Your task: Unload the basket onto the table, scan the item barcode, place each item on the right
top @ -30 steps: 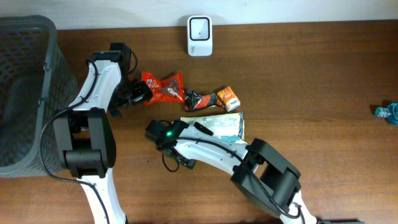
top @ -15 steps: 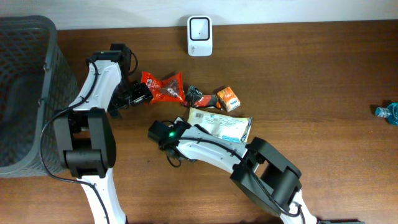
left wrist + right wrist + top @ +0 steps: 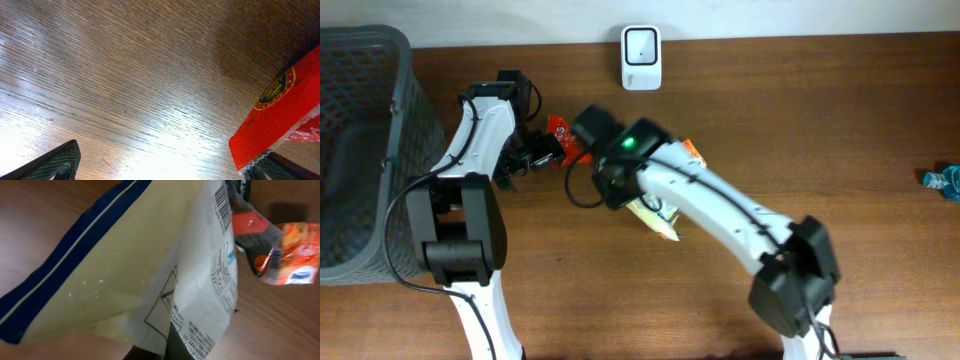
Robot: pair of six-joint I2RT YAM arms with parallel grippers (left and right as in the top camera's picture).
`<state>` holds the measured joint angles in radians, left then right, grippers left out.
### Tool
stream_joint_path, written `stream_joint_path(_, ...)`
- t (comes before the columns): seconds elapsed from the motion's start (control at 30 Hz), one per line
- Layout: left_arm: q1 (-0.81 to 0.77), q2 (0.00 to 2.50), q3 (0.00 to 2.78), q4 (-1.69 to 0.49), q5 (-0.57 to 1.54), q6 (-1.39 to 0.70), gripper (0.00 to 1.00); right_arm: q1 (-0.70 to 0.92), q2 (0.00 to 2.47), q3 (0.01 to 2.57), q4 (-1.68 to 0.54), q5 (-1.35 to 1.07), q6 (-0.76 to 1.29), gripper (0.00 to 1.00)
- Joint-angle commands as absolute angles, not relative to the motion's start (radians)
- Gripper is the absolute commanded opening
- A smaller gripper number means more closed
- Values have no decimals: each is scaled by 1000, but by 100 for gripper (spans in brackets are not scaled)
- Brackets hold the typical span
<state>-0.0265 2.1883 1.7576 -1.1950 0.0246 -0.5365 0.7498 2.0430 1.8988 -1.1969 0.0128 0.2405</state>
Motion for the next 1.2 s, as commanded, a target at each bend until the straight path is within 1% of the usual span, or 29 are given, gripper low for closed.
stream_joint_path(0.0,-23,2194,1751,-1197,11,-546,99,644,1998,1922,-1202,-479,141,4)
stream_joint_path(0.07,-23,2194,1751,-1197,11,-546,99,593,2000,1922,-1202,-604,130,4)
stream_joint_path(0.13,-23,2194,1751,-1197,11,-546,99,510,2000,1922,-1199,-787,100,4)
stream_joint_path(0.2,-23,2194,1751,-1196,11,-546,99,462,2002,1922,-1199,-896,70,4)
stream_joint_path(0.4,-23,2194,1751,-1196,10,-546,99,370,2023,1863,-1190,-1061,68,4)
stream_joint_path(0.5,-23,2194,1751,-1197,11,-546,99,344,2057,1790,-1132,-1068,142,4)
stream_joint_path(0.6,-23,2194,1751,-1197,11,-546,99,315,2076,1732,-1066,-923,233,4)
stream_joint_path(0.67,-23,2194,1751,-1196,11,-546,99,288,2076,1728,-1063,-691,304,4)
stream_joint_path(0.7,-23,2194,1751,-1197,11,-546,99,277,2074,1729,-1067,-599,326,7)
stream_joint_path(0.77,-23,2194,1751,-1197,11,-546,99,251,2073,1733,-1090,-450,331,22)
stream_joint_path(0.83,-23,2194,1751,-1197,11,-546,99,215,2073,1734,-1137,-331,329,25)
stream_joint_path(0.9,-23,2194,1751,-1196,11,-546,99,193,2073,1734,-1167,-253,308,25)
stream_joint_path(0.93,-23,2194,1751,-1197,11,-546,99,185,2073,1736,-1185,-202,304,29)
stream_joint_path(0.97,-23,2194,1751,-1197,11,-546,99,181,2073,1744,-1204,-167,304,34)
stream_joint_path(1.0,-23,2194,1751,-1197,11,-546,99,176,2073,1756,-1229,-135,292,43)
stream_joint_path(1.03,-23,2194,1751,-1196,11,-546,99,173,2073,1773,-1257,-117,273,48)
stream_joint_path(1.07,-23,2194,1751,-1196,11,-546,99,173,2073,1799,-1291,-119,241,50)
stream_joint_path(1.17,-23,2194,1751,-1196,11,-546,99,194,2073,1870,-1381,-194,122,50)
